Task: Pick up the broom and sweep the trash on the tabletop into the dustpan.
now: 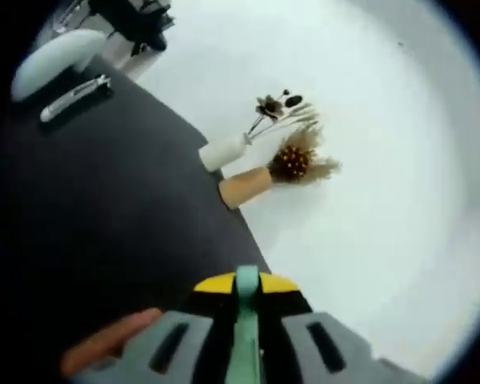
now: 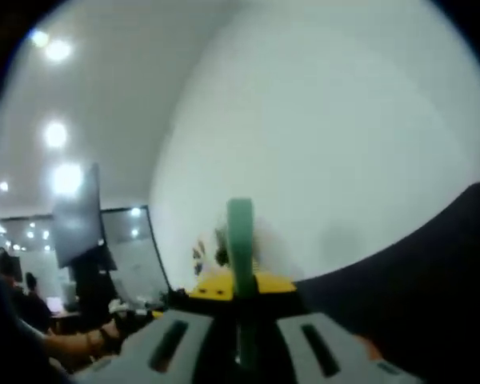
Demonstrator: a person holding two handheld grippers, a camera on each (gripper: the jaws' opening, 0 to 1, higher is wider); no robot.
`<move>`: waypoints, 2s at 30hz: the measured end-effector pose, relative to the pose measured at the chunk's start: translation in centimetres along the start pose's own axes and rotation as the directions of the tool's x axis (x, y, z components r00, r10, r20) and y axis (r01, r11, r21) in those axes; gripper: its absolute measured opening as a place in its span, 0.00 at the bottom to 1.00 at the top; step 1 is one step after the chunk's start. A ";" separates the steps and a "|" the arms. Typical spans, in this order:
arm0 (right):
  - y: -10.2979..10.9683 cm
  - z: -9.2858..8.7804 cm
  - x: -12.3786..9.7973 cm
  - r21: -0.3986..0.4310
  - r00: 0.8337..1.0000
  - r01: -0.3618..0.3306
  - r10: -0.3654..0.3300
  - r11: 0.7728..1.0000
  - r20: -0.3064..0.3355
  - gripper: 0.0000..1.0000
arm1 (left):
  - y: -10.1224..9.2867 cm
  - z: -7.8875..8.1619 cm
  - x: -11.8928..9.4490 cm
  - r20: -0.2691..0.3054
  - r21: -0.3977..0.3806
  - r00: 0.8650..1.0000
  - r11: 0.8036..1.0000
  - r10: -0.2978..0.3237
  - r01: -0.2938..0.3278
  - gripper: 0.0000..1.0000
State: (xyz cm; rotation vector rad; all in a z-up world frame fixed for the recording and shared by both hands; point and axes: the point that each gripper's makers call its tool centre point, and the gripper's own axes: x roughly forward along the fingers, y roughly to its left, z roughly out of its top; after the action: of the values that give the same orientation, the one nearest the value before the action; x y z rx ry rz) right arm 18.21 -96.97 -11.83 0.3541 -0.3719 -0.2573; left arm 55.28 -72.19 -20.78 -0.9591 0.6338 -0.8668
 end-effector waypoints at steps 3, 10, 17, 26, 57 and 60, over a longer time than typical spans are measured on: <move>0.0 -0.7 0.5 -0.055 0.999 0.021 -0.024 0.998 -0.039 0.06 | -0.5 -0.1 0.1 0.022 0.000 1.000 1.000 -0.005 0.005 0.09; -0.2 -0.7 2.7 -0.137 0.988 0.062 -0.080 0.989 -0.129 0.06 | -1.0 -0.6 0.1 0.058 -0.003 0.998 1.000 0.006 -0.006 0.09; 0.5 -1.6 7.0 -0.244 0.954 0.056 -0.124 0.968 -0.273 0.06 | -1.6 0.1 0.2 0.108 -0.021 0.994 1.000 0.020 -0.018 0.09; 3.2 -2.6 13.7 -0.424 0.897 0.005 -0.191 0.906 -0.399 0.05 | -0.9 0.1 -0.5 0.166 -0.029 0.984 0.998 0.064 -0.060 0.09; 11.2 -18.8 18.6 -0.668 0.783 -0.325 -0.206 0.669 -0.587 0.05 | 1.9 -2.8 -2.4 0.245 -0.163 0.966 0.986 0.085 -0.046 0.10; 11.9 -19.6 18.4 -0.677 0.776 -0.346 -0.207 0.650 -0.596 0.06 | 1.8 -2.9 -2.6 0.259 -0.156 0.962 0.987 0.083 -0.043 0.10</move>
State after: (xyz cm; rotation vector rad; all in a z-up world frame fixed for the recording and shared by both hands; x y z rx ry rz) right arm 44.70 -86.15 -18.75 -0.4421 0.4251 -0.1754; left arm 52.31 -70.68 -23.43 -1.1615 0.4998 -0.6260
